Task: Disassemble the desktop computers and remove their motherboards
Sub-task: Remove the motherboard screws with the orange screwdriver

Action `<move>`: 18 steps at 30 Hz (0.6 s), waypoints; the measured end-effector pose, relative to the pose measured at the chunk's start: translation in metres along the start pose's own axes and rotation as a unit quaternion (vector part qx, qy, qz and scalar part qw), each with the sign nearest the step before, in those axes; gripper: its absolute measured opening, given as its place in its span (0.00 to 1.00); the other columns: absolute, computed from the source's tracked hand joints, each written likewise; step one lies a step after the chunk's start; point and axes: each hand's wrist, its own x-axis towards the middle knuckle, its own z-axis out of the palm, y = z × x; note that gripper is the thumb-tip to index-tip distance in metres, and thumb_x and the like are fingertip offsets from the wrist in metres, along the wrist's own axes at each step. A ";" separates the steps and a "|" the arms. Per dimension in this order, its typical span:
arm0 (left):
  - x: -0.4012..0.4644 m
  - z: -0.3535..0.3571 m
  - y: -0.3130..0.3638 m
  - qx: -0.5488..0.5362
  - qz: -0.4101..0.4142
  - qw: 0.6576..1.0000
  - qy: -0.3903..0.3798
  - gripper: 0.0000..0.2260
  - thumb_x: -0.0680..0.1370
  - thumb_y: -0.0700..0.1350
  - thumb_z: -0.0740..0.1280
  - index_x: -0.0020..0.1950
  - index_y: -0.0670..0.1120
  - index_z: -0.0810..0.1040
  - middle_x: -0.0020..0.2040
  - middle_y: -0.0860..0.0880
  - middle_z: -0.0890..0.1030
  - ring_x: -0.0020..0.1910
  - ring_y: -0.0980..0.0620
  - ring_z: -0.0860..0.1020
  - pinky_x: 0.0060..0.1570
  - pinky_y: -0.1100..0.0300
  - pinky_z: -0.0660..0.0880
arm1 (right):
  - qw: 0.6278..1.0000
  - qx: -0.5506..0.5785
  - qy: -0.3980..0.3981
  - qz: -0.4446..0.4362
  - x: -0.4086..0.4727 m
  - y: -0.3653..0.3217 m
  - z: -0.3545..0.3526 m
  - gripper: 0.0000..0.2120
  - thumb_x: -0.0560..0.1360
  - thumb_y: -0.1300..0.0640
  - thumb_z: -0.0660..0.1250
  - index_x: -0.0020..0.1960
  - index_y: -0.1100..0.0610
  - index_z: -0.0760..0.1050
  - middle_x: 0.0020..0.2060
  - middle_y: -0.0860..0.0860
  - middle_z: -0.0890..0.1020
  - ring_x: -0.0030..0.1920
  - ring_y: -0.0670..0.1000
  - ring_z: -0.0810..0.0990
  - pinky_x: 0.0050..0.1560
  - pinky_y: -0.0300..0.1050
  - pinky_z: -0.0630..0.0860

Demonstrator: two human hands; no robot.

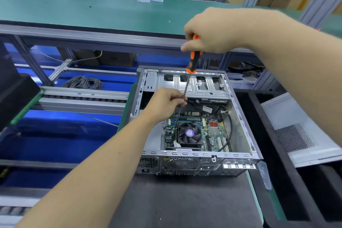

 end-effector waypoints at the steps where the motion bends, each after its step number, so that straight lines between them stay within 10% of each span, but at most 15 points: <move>1: 0.000 -0.002 -0.001 0.018 0.005 1.000 0.019 0.11 0.77 0.36 0.71 0.40 0.51 0.83 0.39 0.51 0.86 0.41 0.54 0.85 0.45 0.62 0.81 | 0.998 0.046 -0.004 -0.036 -0.003 0.002 -0.002 0.10 0.79 0.47 0.66 0.47 0.54 0.76 0.39 0.46 0.76 0.37 0.44 0.73 0.41 0.43 0.69; 4: 0.001 -0.005 -0.002 0.077 0.025 0.995 0.055 0.12 0.74 0.41 0.75 0.36 0.56 0.81 0.31 0.58 0.82 0.30 0.62 0.78 0.35 0.69 0.74 | 0.984 0.150 -0.006 -0.095 -0.014 0.006 -0.004 0.10 0.76 0.60 0.69 0.54 0.48 0.77 0.43 0.43 0.73 0.40 0.34 0.73 0.40 0.27 0.67; 9: 0.000 0.000 0.000 0.080 0.042 0.996 0.019 0.09 0.79 0.41 0.71 0.43 0.54 0.78 0.40 0.54 0.82 0.38 0.60 0.78 0.42 0.67 0.76 | 0.997 0.068 -0.016 0.041 -0.004 0.000 0.006 0.22 0.78 0.37 0.61 0.59 0.55 0.72 0.44 0.54 0.77 0.45 0.58 0.79 0.47 0.52 0.74; 15: -0.005 0.005 -0.005 0.058 0.000 0.998 0.013 0.10 0.77 0.39 0.72 0.39 0.52 0.83 0.40 0.54 0.85 0.38 0.61 0.82 0.44 0.64 0.78 | 0.986 0.160 -0.004 -0.055 -0.009 0.004 0.002 0.11 0.78 0.50 0.68 0.59 0.46 0.70 0.36 0.41 0.74 0.36 0.38 0.73 0.36 0.42 0.64; 18: -0.005 0.005 -0.002 0.062 0.003 0.998 0.022 0.09 0.75 0.39 0.74 0.37 0.50 0.84 0.39 0.50 0.85 0.35 0.58 0.80 0.46 0.56 0.80 | 0.993 0.111 -0.032 0.001 -0.006 0.002 0.000 0.21 0.77 0.38 0.65 0.60 0.52 0.72 0.40 0.43 0.77 0.41 0.48 0.80 0.38 0.47 0.68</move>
